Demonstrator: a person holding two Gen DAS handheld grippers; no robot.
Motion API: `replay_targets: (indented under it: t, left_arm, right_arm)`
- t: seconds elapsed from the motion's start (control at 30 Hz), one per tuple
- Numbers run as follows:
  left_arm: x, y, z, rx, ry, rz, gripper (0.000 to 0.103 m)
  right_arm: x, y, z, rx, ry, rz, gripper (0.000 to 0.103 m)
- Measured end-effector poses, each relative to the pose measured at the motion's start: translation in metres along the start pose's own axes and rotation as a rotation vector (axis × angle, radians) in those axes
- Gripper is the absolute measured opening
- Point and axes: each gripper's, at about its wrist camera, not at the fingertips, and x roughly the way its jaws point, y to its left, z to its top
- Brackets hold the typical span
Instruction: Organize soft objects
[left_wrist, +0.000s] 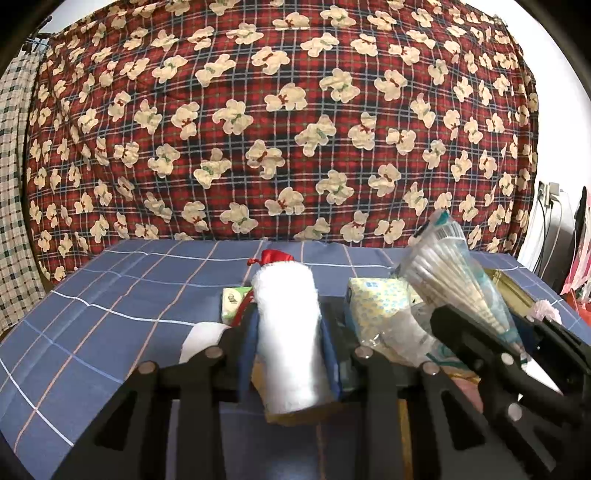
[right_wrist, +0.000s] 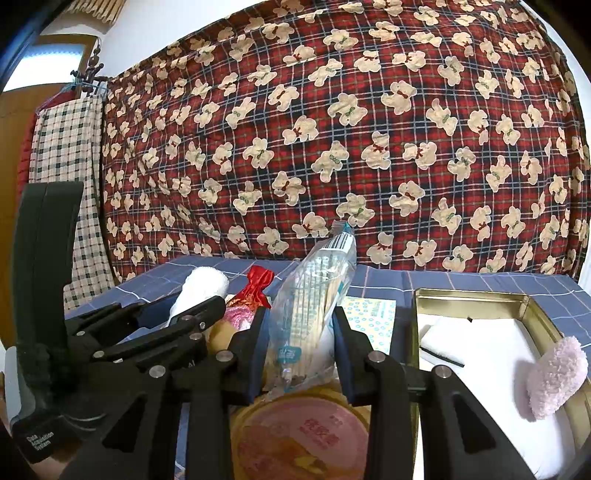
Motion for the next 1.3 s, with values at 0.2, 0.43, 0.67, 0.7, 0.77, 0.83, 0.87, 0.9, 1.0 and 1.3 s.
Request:
replay_targets:
  t: [0.2,0.43,0.67,0.7,0.77,0.83,0.87,0.9,1.0,1.3]
  left_arm:
    - [-0.002,-0.002,0.0,-0.01,-0.015,-0.001,0.031]
    - [-0.005,-0.005,-0.001,-0.028,-0.025,0.001,0.031]
    - [-0.003,-0.005,-0.001,-0.044,-0.015,-0.005,0.031]
    - [-0.002,-0.005,-0.001,-0.046,-0.013,-0.006,0.031]
    - [-0.001,-0.007,-0.001,-0.046,-0.01,-0.008,0.031]
    - [-0.001,-0.008,0.0,-0.045,-0.005,-0.012,0.031]
    - [-0.001,-0.009,0.0,-0.046,-0.004,-0.012,0.031]
    - [-0.001,-0.009,0.0,-0.047,-0.004,-0.012,0.031]
    - [-0.001,-0.01,0.001,-0.049,0.0,-0.013,0.031]
    - [-0.01,-0.022,0.011,-0.037,-0.009,-0.038,0.031]
  right_arm:
    - [-0.002,-0.002,0.0,0.006,-0.012,0.002,0.036]
    - [-0.006,-0.006,-0.001,0.016,-0.024,0.003,0.036]
    - [-0.009,-0.008,-0.002,0.018,-0.034,0.007,0.036]
    - [-0.01,-0.007,-0.002,0.019,-0.033,0.006,0.036]
    - [-0.01,-0.007,-0.002,0.02,-0.034,0.009,0.036]
    - [-0.012,-0.007,-0.002,0.021,-0.043,0.015,0.036]
    - [-0.013,-0.008,-0.001,0.021,-0.049,0.018,0.036]
    - [-0.015,-0.008,-0.001,0.019,-0.053,0.02,0.036]
    - [-0.019,-0.011,0.002,0.026,-0.062,0.027,0.036]
    - [-0.033,-0.021,0.016,0.034,-0.095,0.042,0.036]
